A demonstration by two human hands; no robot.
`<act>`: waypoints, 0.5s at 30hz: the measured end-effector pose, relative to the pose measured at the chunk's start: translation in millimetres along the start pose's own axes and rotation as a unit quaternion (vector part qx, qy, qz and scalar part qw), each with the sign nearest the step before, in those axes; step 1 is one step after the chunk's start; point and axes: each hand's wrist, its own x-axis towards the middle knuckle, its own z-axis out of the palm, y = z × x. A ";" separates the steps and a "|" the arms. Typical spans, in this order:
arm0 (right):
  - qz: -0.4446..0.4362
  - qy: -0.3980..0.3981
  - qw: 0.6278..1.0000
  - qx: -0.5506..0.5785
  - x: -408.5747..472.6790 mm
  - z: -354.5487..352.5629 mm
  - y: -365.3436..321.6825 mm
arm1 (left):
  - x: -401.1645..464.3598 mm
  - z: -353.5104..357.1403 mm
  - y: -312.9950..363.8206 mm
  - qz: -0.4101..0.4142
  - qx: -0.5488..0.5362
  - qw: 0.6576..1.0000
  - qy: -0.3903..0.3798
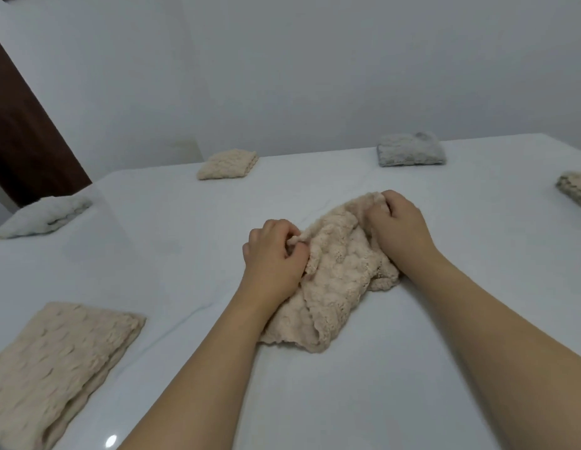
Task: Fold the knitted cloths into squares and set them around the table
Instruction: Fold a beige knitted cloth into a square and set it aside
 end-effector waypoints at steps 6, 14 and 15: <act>0.004 -0.040 0.992 -0.123 7.2 8.6 2.4 | 11.8 -0.1 -2.2 -0.058 -0.123 0.990 0.023; -0.031 -0.042 0.979 -0.199 16.8 14.0 7.3 | 27.7 10.0 -6.8 -0.097 -0.027 0.994 -0.032; -0.035 -0.047 0.978 -0.199 17.6 14.7 8.2 | 27.6 10.2 -6.3 -0.100 -0.033 0.994 -0.031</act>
